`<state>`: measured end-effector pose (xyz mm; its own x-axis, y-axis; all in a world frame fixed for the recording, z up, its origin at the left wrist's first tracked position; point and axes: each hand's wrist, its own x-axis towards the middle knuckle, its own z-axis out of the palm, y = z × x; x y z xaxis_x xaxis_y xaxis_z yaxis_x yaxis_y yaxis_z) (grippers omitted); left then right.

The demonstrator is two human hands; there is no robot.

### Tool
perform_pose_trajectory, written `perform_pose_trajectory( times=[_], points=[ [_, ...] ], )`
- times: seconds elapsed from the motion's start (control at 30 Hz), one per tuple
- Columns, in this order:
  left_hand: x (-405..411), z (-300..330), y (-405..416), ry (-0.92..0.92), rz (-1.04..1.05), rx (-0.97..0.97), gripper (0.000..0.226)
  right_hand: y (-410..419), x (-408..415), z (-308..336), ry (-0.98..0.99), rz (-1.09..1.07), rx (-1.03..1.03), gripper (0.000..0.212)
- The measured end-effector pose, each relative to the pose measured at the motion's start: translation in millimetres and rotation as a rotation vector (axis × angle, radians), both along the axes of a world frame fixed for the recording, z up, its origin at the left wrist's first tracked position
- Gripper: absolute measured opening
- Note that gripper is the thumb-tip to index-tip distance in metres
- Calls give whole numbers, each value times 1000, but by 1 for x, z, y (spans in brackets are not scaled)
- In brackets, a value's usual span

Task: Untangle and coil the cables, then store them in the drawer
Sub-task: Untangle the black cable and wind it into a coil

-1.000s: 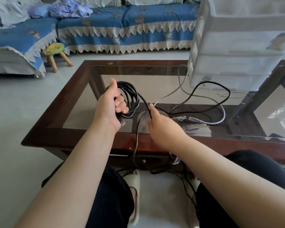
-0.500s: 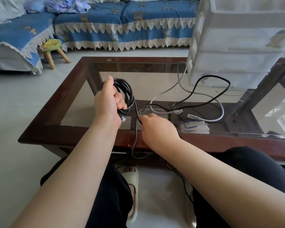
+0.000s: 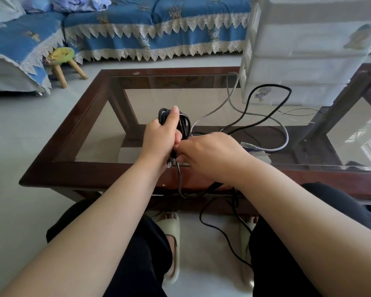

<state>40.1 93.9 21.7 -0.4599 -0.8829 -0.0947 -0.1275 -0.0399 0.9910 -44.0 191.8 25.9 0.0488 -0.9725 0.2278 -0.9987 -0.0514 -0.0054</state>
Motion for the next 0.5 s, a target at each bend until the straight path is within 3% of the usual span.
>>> perform_pose_trajectory(
  times=[0.2,0.33,0.43,0.5],
  points=[
    [-1,-1,3,-154,-58,98,49,2,0,-1,107,29,-79,32],
    [1,-3,8,-275,-216,136,52,-1,0,11,62,-95,98,66],
    [2,-3,12,-262,-351,281,64,0,-2,14,34,-133,46,91],
    [3,0,13,-317,-348,298,57,0,-1,14,6,-134,8,98]
  ],
)
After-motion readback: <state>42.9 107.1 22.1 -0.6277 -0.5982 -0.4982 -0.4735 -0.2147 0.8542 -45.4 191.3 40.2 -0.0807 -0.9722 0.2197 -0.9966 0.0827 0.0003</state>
